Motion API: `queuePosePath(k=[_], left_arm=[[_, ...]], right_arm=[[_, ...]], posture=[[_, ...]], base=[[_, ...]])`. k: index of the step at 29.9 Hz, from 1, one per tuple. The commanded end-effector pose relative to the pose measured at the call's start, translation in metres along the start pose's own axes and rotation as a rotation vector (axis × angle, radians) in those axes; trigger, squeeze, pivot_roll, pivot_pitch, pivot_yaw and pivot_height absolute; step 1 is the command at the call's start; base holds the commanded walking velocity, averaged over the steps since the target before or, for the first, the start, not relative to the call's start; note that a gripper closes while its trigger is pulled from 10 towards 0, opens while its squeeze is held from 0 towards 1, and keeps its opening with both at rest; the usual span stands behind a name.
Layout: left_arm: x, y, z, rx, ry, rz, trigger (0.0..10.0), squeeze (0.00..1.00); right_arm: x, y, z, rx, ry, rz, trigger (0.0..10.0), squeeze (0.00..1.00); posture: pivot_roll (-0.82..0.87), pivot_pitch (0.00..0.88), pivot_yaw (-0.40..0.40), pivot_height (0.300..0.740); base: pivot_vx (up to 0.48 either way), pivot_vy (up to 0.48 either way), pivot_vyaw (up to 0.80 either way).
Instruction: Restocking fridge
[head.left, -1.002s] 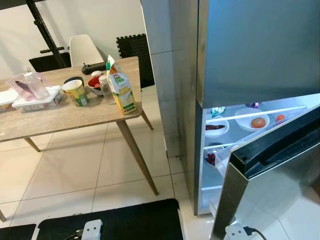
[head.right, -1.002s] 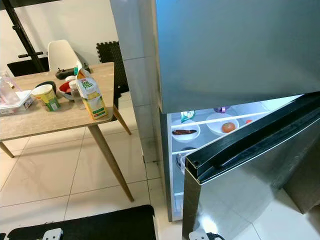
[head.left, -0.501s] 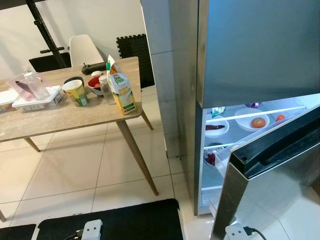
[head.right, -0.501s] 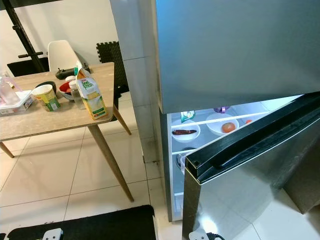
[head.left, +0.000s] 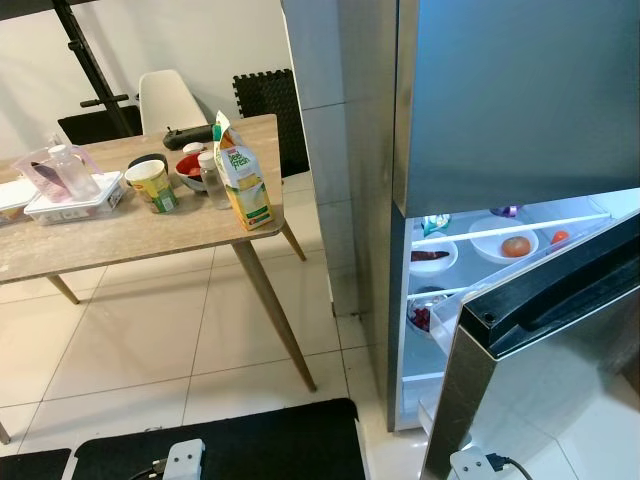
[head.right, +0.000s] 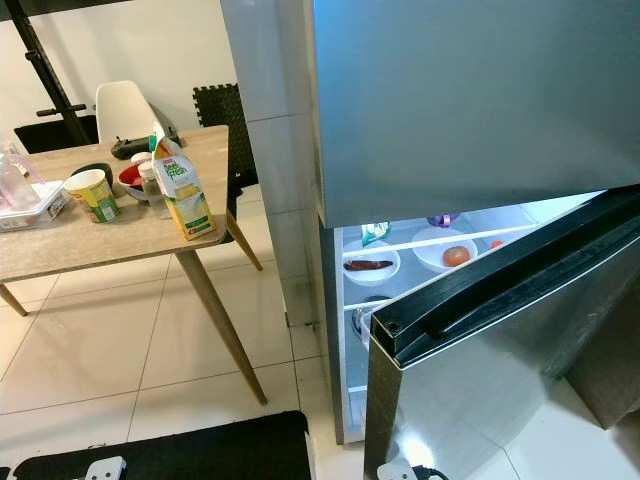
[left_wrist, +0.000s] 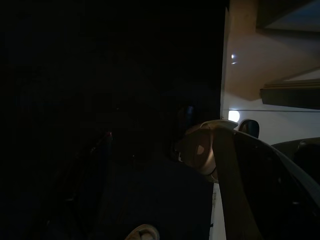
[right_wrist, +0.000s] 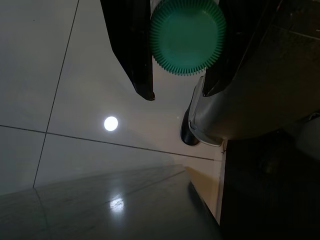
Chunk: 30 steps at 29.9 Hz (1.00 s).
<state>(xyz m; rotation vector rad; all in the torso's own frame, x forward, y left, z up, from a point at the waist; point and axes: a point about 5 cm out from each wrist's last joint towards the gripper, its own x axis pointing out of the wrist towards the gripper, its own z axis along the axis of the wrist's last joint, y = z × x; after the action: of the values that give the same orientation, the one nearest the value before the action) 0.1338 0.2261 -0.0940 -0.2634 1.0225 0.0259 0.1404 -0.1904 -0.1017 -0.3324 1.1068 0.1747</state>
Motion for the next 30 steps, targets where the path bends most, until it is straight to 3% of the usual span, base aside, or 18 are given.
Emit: queuePosePath(k=[1,30], left_arm=[[0.0007,-0.0023,-0.0014,-0.012,-0.001,0.002,10.0,0.0],[0.0017,-0.0057,-0.0025,-0.023,-0.005,-0.005,10.0,0.0]], right_arm=[[0.0008,0.0064,0.0028,-0.014,0.002,0.027,10.0,0.0],[0.0007,0.0062,0.0026,-0.021,0.004,0.03,10.0,0.0]], posture=[[0.01,0.0,0.092,0.74],[0.01,0.0,0.085,0.74]], base=[[0.0,0.0,0.0],[0.0,0.0,0.0]])
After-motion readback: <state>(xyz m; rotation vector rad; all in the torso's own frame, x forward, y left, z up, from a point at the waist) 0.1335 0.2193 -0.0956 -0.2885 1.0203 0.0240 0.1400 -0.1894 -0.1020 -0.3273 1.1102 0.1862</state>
